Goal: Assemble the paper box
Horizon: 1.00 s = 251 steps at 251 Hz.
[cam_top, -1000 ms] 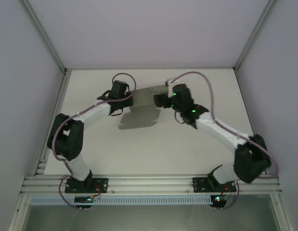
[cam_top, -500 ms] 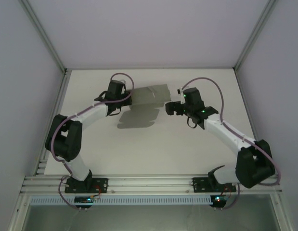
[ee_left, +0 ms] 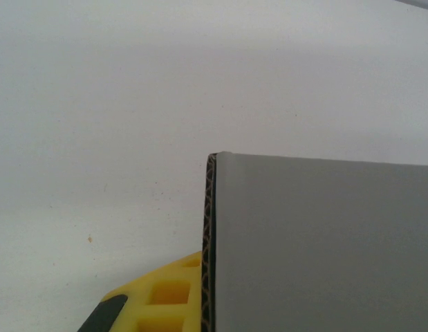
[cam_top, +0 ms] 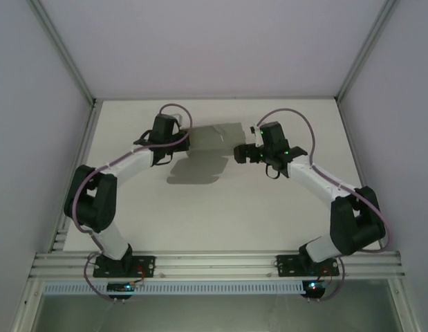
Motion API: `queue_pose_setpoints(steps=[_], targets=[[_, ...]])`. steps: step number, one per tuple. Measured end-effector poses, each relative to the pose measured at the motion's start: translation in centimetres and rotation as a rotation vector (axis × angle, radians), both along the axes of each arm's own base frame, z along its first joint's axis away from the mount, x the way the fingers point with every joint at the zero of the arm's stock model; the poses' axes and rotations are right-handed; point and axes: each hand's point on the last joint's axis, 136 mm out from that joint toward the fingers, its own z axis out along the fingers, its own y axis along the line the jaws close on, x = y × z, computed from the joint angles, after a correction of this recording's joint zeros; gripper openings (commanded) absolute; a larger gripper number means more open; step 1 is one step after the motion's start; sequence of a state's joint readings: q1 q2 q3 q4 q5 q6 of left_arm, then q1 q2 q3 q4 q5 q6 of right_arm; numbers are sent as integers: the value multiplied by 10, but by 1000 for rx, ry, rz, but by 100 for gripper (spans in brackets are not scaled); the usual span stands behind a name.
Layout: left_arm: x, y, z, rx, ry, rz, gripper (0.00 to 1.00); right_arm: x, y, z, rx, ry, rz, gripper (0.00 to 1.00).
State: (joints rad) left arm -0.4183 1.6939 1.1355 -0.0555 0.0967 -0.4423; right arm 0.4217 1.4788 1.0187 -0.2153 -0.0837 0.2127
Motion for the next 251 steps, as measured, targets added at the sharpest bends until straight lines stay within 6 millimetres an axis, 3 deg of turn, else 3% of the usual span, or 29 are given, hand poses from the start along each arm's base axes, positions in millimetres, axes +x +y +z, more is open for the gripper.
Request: queue_pose_setpoints(steps=[39, 89, 136, 173, 251], targets=[[-1, -1, -2, 24, -7, -33, 0, 13, 8, 1, 6, -3, 20, 99], [-12, -22, -7, 10, 10, -108, 0, 20, 23, 4, 33, -25, 59, 100], [-15, -18, -13, -3, 54, -82, 0, 26, 39, -5, 21, -38, 85, 99], [-16, -18, -18, -13, 95, -60, 0, 31, 47, -16, -55, -67, 67, 99], [-11, -15, -13, -37, 120, -10, 0, 37, 56, -14, -310, -216, -38, 99]])
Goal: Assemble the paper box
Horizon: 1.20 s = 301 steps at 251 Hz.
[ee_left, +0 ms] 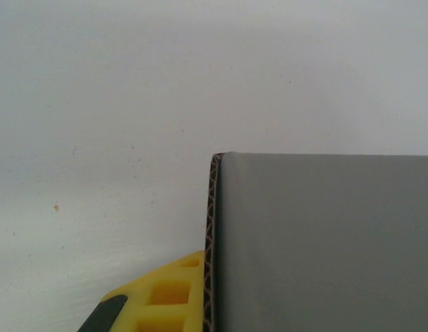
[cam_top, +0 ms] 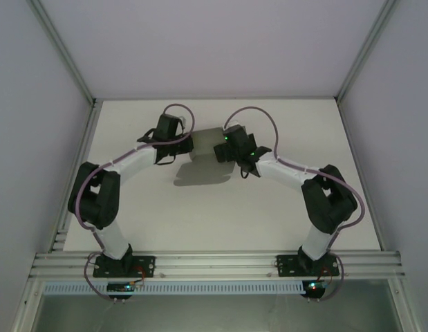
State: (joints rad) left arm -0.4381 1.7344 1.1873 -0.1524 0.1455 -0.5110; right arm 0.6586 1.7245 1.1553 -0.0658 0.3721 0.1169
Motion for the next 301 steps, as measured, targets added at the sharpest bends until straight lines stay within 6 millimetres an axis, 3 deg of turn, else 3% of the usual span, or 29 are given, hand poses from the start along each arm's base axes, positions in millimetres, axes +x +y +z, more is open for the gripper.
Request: queue_pose_setpoints(steps=[71, 150, 182, 205, 242, 301], targets=[[-2, -5, -2, -11, 13, -16, 0, -6, -12, 10, 45, 4, 31, 99], [-1, -2, -2, 25, -16, -50, 0, -33, -65, 95, 251, -84, 142, 99], [-1, -2, 4, 31, -37, -64, 0, -39, -80, 116, 319, -114, 164, 97], [1, -3, 12, 26, -68, -72, 0, -39, -76, 113, 361, -64, 193, 87], [2, -4, 21, 23, -101, -82, 0, -34, -61, 88, 411, 80, 245, 70], [1, -5, 22, 27, -109, -102, 0, -34, -49, 67, 471, 201, 294, 50]])
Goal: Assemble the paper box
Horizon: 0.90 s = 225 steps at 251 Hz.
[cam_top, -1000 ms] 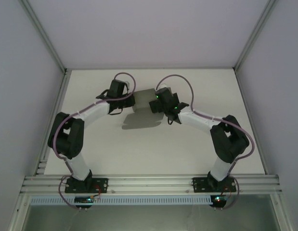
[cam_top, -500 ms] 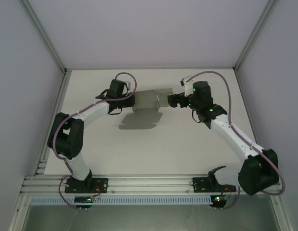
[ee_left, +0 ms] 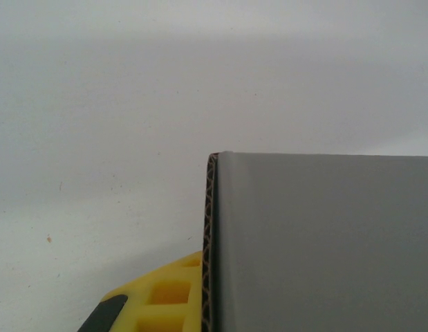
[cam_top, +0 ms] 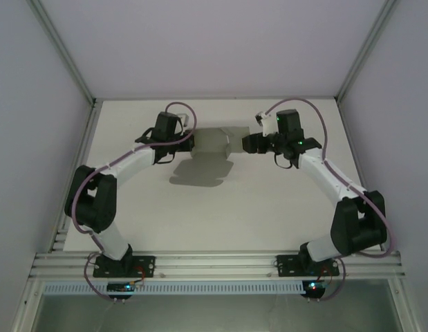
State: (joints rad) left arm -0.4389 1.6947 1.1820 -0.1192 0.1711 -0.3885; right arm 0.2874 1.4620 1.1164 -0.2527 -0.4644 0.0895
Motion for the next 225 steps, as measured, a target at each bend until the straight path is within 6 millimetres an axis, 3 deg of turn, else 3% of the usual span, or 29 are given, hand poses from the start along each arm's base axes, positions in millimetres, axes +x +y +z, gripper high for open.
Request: queue_pose_setpoints(steps=[43, 96, 141, 183, 225], targets=[[-1, -1, 0, 2, -1, -5, 0, 5, 8, -1, 22, 18, 36, 38], [-2, -1, -1, 6, 3, -8, 0, 5, 9, -10, 20, 46, 46, 36], [-3, -2, -2, 11, 8, -11, 0, 4, 10, -10, 19, 42, 60, 17], [-4, -3, -3, 13, 10, -12, 0, 2, 11, -11, 19, 47, 73, 12], [-7, -3, -5, 23, 20, -12, 0, 6, 10, -18, -3, 59, 56, 15]])
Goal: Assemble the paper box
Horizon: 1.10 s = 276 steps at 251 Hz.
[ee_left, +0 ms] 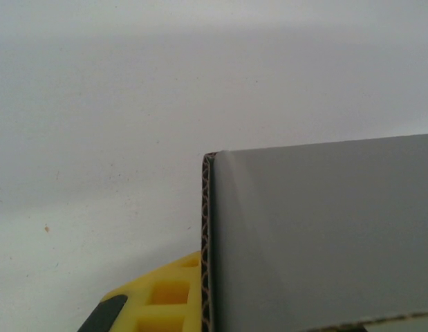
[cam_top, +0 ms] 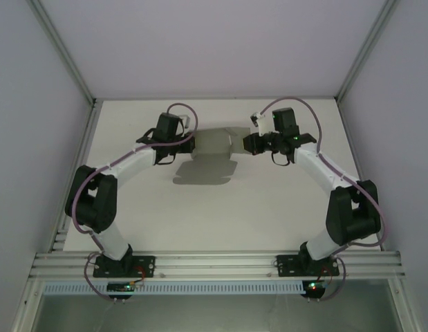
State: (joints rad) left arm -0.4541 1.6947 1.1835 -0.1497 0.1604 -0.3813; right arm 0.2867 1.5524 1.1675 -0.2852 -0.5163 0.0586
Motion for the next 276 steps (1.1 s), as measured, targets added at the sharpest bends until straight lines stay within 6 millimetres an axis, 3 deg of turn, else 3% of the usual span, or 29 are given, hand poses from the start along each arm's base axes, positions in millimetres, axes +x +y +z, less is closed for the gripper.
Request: queue_pose_setpoints(steps=[105, 157, 209, 276], targets=[[-1, 0, -1, 14, 4, 6, 0, 10, -1, -7, -78, -21, -48, 5], [0, 2, 2, 25, 10, 35, 0, 28, 5, -8, -309, -108, -189, 0], [2, 1, 0, 30, 28, 53, 0, 48, 5, -22, -510, -143, -360, 0], [2, 2, -7, 27, 50, 75, 0, 59, 11, -33, -663, -134, -510, 0]])
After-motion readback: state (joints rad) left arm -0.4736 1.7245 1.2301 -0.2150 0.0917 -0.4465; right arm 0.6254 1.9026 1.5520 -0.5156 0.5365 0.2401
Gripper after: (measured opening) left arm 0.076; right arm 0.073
